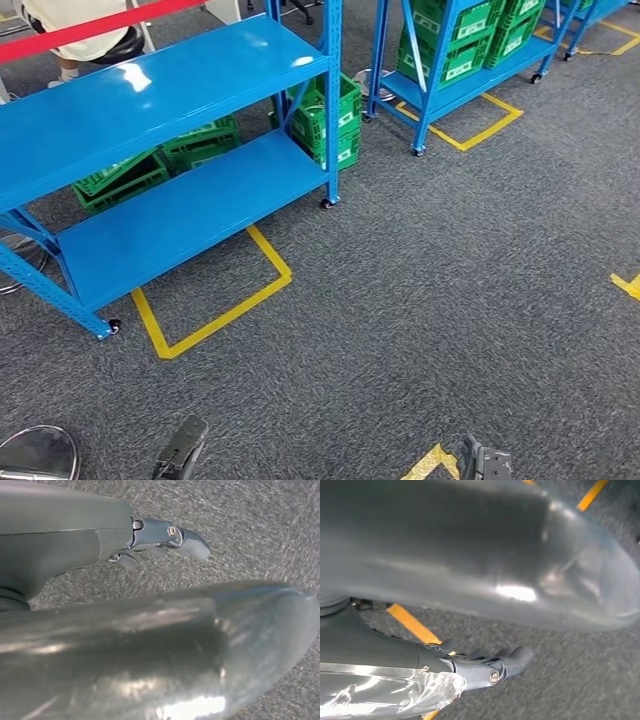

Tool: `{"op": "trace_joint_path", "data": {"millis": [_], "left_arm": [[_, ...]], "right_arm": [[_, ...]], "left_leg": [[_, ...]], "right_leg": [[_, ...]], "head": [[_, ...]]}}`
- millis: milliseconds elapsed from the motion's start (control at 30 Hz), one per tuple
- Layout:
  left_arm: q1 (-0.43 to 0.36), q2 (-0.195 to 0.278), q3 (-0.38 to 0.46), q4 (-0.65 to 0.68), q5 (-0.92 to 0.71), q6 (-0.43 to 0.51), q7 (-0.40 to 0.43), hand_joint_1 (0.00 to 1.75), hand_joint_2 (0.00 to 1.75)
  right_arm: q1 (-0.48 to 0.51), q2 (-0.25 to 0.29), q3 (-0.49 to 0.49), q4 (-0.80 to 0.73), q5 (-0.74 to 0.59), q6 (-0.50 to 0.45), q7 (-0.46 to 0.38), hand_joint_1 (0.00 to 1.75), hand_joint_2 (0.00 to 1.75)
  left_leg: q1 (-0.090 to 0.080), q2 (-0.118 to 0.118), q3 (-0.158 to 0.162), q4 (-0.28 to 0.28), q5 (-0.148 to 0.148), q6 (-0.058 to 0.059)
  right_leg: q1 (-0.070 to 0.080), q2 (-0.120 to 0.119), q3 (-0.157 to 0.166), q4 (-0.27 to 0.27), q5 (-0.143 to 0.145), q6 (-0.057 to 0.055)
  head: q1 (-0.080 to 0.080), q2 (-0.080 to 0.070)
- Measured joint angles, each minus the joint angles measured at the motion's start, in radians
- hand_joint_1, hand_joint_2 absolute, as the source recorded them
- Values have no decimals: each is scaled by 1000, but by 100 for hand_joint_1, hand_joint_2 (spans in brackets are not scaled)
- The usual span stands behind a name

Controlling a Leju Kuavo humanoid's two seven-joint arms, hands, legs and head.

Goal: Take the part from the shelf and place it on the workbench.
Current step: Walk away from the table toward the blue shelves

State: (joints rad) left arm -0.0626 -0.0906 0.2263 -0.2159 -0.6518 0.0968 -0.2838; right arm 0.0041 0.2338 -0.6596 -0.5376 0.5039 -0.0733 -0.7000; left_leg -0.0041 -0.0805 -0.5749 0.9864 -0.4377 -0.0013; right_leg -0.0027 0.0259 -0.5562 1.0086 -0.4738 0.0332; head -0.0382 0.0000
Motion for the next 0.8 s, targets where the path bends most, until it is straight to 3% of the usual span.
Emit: {"op": "trace_joint_path", "data": {"millis": [67,133,200,233,267,300,333,367,400,433,467,533,567,600,667,700,733,800], "left_arm": [[1,1,2,0,0,1,-2,0,0],[-1,0,6,0,0,2,-5,0,0],[-1,-3,9,0,0,2,-10,0,0],[1,-4,10,0,0,3,-12,0,0],[4,-4,12,0,0,3,-13,0,0],[7,-4,14,0,0,4,-15,0,0],[10,-4,17,0,0,5,-17,0,0],[14,-5,19,0,0,6,-19,0,0],[16,-6,21,1,0,7,-20,0,0],[17,-7,23,2,0,8,-22,0,0],[18,-8,25,3,0,9,-23,0,0],[16,-9,30,3,0,10,-25,0,0],[18,-8,32,3,0,11,-26,0,0],[20,-7,35,3,0,12,-27,0,0],[23,-5,39,3,0,13,-28,0,0],[24,-5,40,3,0,13,-28,0,0],[26,-5,41,3,0,13,-28,0,0],[31,-8,43,3,-3,11,-28,0,0]], "right_arm": [[3,0,1,-1,-7,3,0,0,0],[7,0,3,-2,-21,16,-1,0,0],[13,0,4,-4,-40,42,-1,0,0],[17,0,5,-5,-50,53,-1,0,0],[21,0,5,-6,-59,61,-1,0,0],[23,-1,4,-6,-69,67,-1,0,0],[25,-2,3,-4,-79,73,-1,0,0],[25,-6,0,1,-91,80,-1,0,0],[23,-11,-5,11,-102,90,-1,0,0],[21,-18,-12,23,-113,101,-1,0,0],[19,-26,-20,37,-121,112,-1,0,0],[13,-38,-32,60,-131,130,0,0,0],[9,-41,-36,69,-134,135,0,0,0],[4,-45,-38,77,-135,139,-1,0,0],[-1,-51,-43,95,-128,138,0,0,0],[0,-55,-47,105,-121,135,1,0,0],[2,-59,-50,115,-112,130,1,0,0],[6,-66,-54,130,-94,121,1,0,0]], "left_leg": [[2,10,-1,5,-7,-10],[1,38,-32,69,-38,-19],[2,60,-109,202,-83,-26],[3,62,-147,259,-92,-28],[5,62,-174,287,-80,-31],[8,63,-183,277,-45,-34],[11,65,-174,231,5,-37],[14,71,-156,169,55,-40],[13,76,-134,116,82,-43],[12,81,-112,73,84,-39],[9,83,-97,53,67,-32],[6,80,-73,39,25,-8],[6,77,-62,36,13,1],[8,76,-47,33,2,10],[10,74,-12,25,-24,21],[11,71,7,23,-38,25],[12,68,28,22,-53,27],[15,58,76,20,-87,28]], "right_leg": [[-1,-2,6,-4,-2,-9],[-3,-8,23,-16,-7,-20],[-2,-16,42,-21,-21,-26],[-3,-20,53,-22,-31,-27],[-4,-22,66,-22,-42,-25],[-5,-23,81,-22,-55,-22],[-7,-24,99,-22,-69,-18],[-9,-25,114,-23,-84,-13],[-9,-26,127,-24,-99,-7],[-9,-27,138,-26,-113,-1],[-8,-29,149,-31,-124,5],[-8,-31,169,-26,-122,19],[-9,-31,160,2,-107,26],[-10,-30,130,57,-84,33],[-10,-30,19,208,-66,41],[-10,-30,-41,270,-88,44],[-10,-30,-92,306,-128,44],[-7,-30,-160,300,-210,40]], "head": [[-3,0],[-9,0],[-14,0],[-14,0],[-14,0],[-14,0],[-14,0],[-14,0],[-15,0],[-17,0],[-17,0],[-15,0],[-11,0],[-10,0],[-5,0],[-4,0],[-2,0],[0,0]]}}
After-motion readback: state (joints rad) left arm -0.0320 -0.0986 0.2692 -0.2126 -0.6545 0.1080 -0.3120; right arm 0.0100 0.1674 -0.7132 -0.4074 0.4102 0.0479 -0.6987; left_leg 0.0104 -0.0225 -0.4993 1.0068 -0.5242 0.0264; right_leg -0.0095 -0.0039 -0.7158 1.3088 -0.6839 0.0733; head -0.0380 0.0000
